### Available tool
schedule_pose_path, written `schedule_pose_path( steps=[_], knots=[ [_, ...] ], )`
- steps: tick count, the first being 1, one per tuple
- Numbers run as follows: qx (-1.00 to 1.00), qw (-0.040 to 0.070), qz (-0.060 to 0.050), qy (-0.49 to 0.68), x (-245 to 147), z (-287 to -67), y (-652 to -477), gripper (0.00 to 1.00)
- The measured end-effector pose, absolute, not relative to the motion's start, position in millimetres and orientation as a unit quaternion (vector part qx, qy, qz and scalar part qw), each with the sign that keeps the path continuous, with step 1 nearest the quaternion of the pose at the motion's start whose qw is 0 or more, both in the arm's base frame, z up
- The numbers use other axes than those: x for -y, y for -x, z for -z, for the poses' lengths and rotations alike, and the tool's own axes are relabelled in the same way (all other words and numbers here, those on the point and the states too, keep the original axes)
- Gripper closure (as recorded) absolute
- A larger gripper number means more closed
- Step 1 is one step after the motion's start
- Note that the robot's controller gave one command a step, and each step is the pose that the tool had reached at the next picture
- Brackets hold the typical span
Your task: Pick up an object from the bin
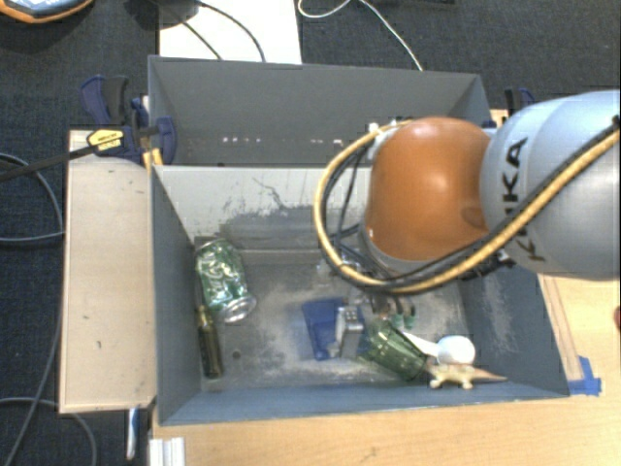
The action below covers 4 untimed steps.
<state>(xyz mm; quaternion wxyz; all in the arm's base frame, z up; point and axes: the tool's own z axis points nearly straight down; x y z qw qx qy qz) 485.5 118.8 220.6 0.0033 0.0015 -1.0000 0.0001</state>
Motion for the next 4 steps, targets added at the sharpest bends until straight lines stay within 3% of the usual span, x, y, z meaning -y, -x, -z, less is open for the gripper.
schedule_pose_path(
  steps=[1,2,3,4],
  knots=[
    [1.000,-0.001,0.001,0.001,-118.0,-225.0,-487.3,0.00],
    [0.997,0.000,0.001,0.077,-96.9,-164.3,-502.4,0.00],
    [0.998,-0.003,0.002,0.064,-126.3,-143.1,-515.3,0.00],
    [0.995,0.000,0.000,0.098,-80.3,-66.3,-546.0,0.00]
  ],
)
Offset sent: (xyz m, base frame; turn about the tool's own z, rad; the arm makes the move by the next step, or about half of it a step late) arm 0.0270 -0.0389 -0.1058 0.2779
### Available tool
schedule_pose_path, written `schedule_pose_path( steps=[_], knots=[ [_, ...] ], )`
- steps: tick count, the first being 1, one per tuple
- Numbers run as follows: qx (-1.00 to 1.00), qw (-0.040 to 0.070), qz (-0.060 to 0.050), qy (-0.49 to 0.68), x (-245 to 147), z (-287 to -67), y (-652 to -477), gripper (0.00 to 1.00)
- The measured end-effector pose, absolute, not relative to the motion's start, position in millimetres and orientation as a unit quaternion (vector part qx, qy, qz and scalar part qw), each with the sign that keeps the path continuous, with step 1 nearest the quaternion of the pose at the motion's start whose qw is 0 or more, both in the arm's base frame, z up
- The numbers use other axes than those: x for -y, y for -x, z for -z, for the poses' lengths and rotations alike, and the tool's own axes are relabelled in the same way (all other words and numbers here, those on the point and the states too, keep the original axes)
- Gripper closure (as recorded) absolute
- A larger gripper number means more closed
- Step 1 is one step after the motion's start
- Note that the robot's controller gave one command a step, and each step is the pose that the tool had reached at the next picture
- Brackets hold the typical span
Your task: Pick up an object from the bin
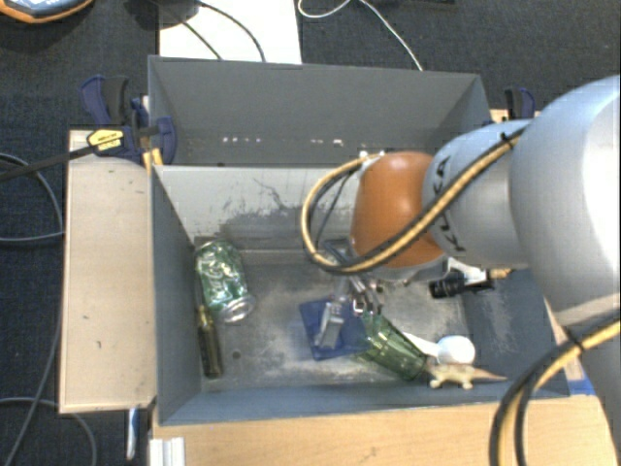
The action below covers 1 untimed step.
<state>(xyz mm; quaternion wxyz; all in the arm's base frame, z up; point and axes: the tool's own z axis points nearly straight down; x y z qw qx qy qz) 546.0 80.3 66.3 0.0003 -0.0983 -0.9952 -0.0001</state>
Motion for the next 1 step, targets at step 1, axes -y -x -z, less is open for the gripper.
schedule_pose_path(
  steps=[1],
  knots=[
    [1.000,-0.004,0.002,-0.003,-58.4,-73.3,-521.1,1.00]
  ],
)
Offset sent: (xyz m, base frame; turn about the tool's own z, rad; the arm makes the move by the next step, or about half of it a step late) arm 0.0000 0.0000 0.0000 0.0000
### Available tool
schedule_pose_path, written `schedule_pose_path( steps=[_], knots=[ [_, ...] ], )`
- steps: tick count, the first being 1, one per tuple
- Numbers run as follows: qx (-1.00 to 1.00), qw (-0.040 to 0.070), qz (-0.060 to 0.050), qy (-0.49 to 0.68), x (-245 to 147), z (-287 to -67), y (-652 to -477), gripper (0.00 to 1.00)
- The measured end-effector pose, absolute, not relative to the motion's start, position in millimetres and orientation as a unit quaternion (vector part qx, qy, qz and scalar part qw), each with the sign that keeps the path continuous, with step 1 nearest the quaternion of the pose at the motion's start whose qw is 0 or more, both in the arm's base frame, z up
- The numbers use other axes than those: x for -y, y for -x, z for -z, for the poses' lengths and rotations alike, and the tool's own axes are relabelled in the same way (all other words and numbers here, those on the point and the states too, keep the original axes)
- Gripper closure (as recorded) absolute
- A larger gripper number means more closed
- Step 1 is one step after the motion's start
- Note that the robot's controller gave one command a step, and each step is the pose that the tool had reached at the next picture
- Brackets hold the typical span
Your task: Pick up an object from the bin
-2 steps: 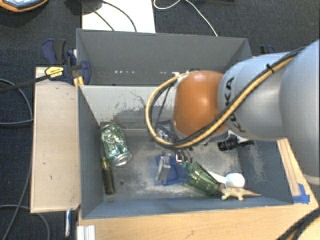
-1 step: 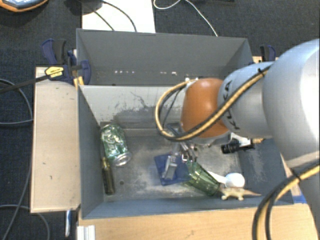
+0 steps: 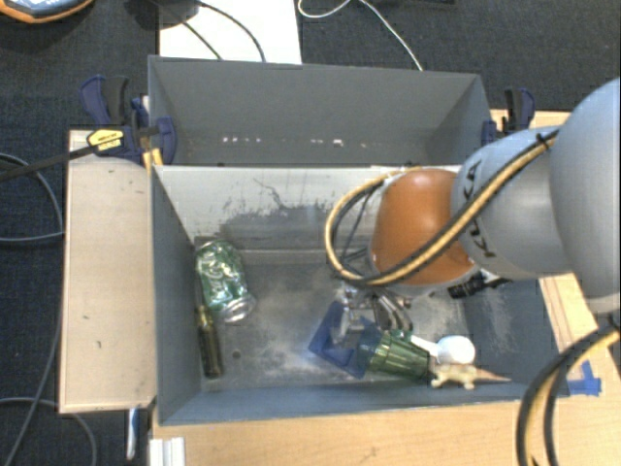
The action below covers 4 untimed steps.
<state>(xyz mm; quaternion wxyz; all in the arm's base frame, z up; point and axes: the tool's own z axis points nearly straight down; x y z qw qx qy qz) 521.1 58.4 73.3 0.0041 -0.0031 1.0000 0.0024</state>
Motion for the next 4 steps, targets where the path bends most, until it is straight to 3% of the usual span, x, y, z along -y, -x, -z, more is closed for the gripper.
schedule_pose_path(
  steps=[1,2,3,4],
  knots=[
    [-1.000,0.004,-0.002,0.002,-58.4,-73.2,-521.1,1.00],
    [-1.000,0.002,-0.002,0.019,-43.6,-160.0,-517.5,1.00],
    [-1.000,0.009,-0.004,-0.005,-38.5,-101.3,-521.4,1.00],
    [-0.998,0.003,-0.003,-0.064,-23.5,-76.2,-526.9,1.00]
  ],
)
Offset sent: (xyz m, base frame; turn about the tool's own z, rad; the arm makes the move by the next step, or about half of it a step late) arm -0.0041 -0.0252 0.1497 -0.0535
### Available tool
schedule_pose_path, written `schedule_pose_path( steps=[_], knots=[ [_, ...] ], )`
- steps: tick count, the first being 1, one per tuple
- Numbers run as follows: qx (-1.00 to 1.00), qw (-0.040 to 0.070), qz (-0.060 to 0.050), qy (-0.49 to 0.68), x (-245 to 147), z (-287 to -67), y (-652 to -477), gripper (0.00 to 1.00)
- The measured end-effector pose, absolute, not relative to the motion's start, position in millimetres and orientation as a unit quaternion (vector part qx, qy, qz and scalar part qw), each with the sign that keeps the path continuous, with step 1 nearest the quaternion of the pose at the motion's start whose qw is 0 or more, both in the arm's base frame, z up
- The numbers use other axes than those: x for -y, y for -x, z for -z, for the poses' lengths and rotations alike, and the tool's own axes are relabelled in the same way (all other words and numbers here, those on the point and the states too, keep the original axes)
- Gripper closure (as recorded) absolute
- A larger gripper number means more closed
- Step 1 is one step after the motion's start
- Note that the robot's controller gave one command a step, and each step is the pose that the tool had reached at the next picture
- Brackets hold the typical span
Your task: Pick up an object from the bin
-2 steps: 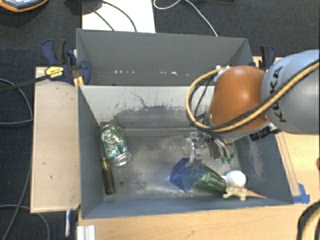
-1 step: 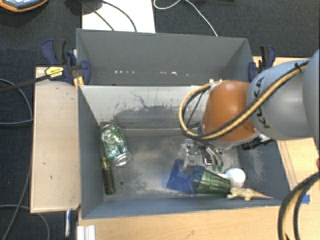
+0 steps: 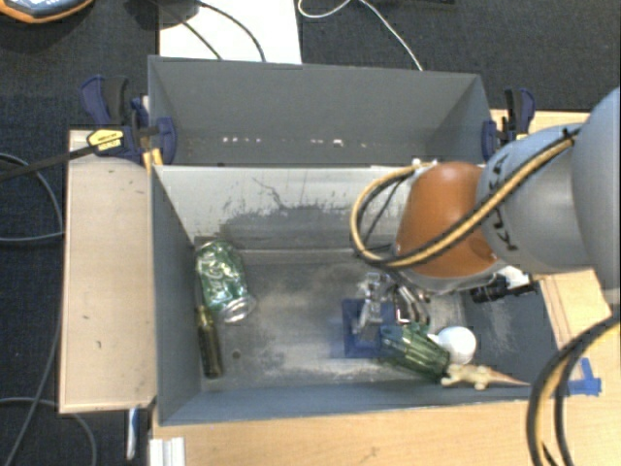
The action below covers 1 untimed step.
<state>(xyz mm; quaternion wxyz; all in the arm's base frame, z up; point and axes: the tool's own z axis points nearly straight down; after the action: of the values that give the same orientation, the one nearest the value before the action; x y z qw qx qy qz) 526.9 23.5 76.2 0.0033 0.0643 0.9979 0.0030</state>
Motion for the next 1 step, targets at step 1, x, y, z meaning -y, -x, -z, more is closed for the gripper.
schedule_pose_path(
  steps=[1],
  knots=[
    [-0.998,0.009,-0.005,-0.068,-15.3,-74.2,-523.4,1.00]
  ],
)
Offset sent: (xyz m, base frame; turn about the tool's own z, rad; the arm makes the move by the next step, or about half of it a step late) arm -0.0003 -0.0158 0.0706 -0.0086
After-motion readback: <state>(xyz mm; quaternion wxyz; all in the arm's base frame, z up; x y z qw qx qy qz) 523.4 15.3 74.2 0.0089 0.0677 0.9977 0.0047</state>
